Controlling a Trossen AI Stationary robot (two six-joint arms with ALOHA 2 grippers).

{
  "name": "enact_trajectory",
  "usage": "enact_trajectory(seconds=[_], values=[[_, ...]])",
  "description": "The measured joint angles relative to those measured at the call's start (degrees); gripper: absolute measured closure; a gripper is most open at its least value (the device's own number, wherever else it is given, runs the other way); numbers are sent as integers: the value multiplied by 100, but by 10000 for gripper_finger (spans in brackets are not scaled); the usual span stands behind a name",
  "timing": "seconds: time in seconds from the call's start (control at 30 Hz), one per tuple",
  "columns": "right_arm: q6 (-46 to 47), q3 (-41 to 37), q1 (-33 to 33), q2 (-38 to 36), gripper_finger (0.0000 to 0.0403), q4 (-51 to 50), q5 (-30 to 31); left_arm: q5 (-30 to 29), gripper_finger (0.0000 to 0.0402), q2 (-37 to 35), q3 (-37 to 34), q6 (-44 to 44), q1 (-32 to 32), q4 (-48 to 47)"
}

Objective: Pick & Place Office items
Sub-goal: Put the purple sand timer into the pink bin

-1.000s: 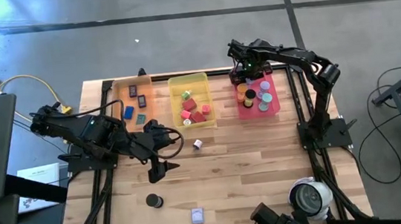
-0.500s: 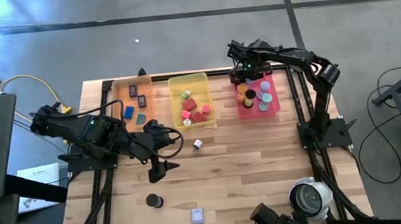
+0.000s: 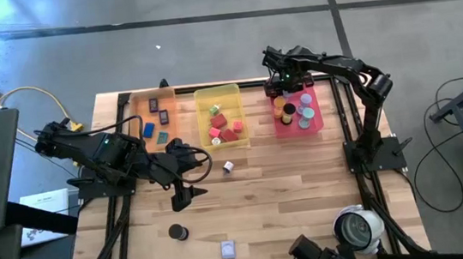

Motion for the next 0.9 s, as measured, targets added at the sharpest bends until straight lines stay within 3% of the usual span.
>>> enact_trajectory(seconds=[0.4, 0.9], values=[[70, -2, 0, 0, 224, -2, -6, 0, 25, 6, 0, -12, 2, 0], [994, -1, 9, 0, 224, -130, -491, 66, 25, 157, -2, 53, 2, -5]])
